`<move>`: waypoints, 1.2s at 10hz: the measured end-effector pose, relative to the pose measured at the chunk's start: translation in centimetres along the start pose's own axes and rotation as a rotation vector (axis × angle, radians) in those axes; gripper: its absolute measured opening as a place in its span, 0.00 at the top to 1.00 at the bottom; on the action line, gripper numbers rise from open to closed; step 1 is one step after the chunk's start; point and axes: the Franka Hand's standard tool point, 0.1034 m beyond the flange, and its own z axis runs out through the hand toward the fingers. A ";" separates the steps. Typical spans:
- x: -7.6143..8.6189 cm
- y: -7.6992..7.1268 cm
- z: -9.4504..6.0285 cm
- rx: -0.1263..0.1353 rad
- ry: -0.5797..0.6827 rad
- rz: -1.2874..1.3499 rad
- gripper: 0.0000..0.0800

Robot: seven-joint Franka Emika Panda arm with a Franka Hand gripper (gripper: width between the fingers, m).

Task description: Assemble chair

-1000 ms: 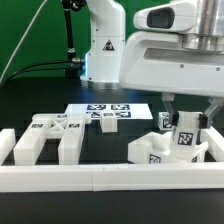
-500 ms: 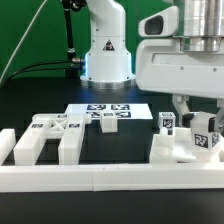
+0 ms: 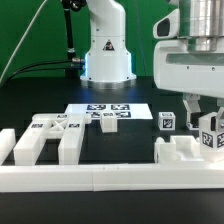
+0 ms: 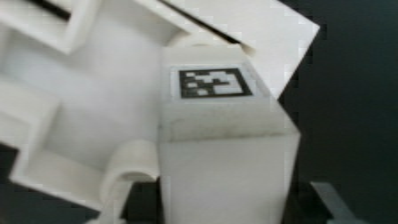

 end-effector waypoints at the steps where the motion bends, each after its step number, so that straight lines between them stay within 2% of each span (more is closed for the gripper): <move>1: -0.1 0.1 0.0 0.002 -0.010 0.070 0.64; 3: -0.6 0.3 -0.1 0.003 -0.033 0.206 0.64; 4: -0.7 0.3 0.0 0.002 -0.033 0.183 0.64; 5: -0.7 0.3 0.0 0.003 -0.033 0.167 0.57; 6: -0.8 0.3 0.0 -0.003 -0.033 0.137 0.57; 7: -1.3 0.3 -0.2 -0.055 -0.047 -0.087 0.35; 8: -1.8 0.0 0.3 -0.057 -0.048 -0.263 0.35; 9: -2.9 0.2 0.8 -0.060 -0.056 -0.355 0.22; 10: -3.7 0.3 0.5 -0.045 -0.049 -0.370 0.20; 12: -3.5 0.5 0.6 -0.045 -0.051 -0.495 0.19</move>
Offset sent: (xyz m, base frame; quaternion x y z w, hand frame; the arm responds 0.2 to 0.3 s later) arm 0.0093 0.0184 0.0104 0.0284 -0.0202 0.0276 0.9990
